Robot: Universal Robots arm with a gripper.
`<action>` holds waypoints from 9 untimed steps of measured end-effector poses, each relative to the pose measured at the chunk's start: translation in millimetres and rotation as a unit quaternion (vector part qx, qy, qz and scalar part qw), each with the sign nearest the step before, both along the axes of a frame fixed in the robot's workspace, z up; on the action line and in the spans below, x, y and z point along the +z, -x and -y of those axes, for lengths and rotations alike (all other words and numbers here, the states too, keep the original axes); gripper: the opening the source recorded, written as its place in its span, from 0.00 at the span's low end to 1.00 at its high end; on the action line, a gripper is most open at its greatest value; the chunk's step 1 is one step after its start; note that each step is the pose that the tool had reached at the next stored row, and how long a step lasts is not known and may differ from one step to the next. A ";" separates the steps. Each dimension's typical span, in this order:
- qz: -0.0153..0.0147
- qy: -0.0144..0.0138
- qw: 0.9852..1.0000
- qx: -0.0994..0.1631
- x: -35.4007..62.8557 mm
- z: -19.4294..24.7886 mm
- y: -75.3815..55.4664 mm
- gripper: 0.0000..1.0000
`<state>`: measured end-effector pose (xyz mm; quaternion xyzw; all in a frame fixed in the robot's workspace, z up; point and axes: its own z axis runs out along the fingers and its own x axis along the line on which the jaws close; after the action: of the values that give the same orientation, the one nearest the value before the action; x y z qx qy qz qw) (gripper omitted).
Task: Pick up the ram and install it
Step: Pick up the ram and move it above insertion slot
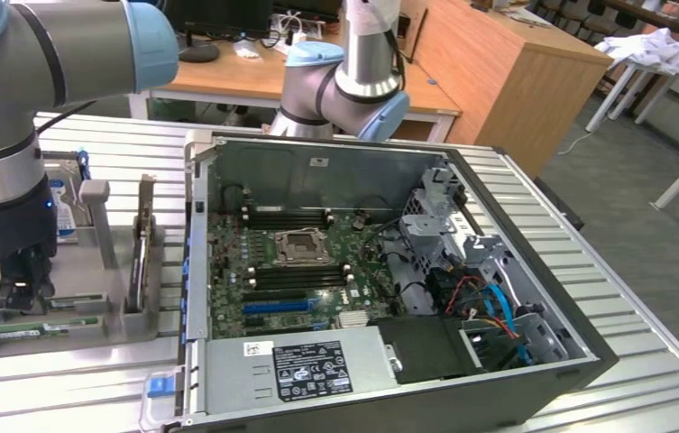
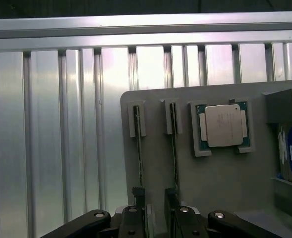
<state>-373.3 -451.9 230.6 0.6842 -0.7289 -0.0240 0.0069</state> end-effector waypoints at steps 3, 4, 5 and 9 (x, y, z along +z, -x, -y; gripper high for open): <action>0.000 0.000 1.000 0.000 -0.3 1.2 -0.2 0.30; 0.000 0.000 1.000 0.000 -0.2 1.9 -0.1 0.30; 0.000 0.000 1.000 0.000 -0.1 2.3 0.0 0.30; 0.000 0.000 1.000 0.000 -1.7 3.1 0.0 0.30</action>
<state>-373.2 -455.0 228.8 0.6844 -0.7287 -0.0240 0.0068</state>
